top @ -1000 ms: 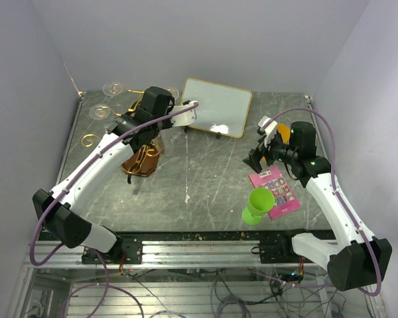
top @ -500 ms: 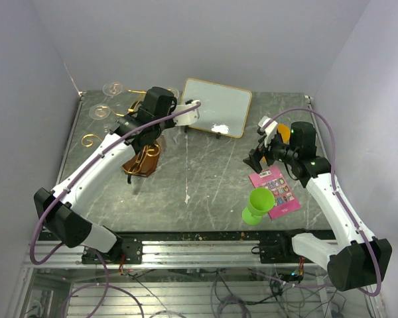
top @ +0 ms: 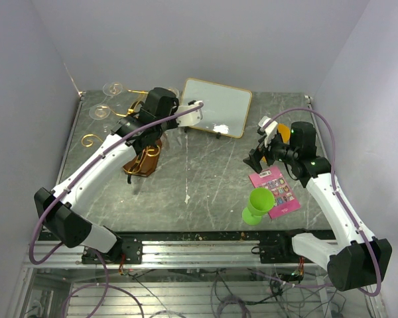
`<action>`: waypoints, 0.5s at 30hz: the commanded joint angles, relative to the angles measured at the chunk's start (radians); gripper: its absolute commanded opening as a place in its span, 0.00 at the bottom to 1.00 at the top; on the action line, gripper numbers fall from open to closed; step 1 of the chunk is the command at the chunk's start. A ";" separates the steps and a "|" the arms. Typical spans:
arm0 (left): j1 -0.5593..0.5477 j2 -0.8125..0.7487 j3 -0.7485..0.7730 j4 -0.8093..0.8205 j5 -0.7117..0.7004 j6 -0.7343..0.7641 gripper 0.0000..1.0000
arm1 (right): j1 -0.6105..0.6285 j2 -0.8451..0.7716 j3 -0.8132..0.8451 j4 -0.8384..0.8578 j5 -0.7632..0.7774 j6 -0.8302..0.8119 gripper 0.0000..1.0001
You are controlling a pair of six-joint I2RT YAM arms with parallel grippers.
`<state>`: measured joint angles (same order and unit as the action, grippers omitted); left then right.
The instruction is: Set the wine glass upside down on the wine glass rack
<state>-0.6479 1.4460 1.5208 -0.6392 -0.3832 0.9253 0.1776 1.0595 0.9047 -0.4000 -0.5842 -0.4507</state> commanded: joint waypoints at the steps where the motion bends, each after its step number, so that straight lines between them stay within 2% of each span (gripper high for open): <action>1: -0.015 0.005 0.010 0.062 0.032 -0.025 0.07 | -0.010 -0.020 -0.013 0.028 -0.004 -0.006 0.99; 15: -0.028 -0.002 0.017 0.065 0.072 -0.040 0.07 | -0.017 -0.023 -0.015 0.027 -0.008 -0.006 0.99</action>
<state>-0.6659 1.4559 1.5208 -0.6315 -0.3401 0.9031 0.1692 1.0550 0.9001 -0.3988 -0.5846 -0.4507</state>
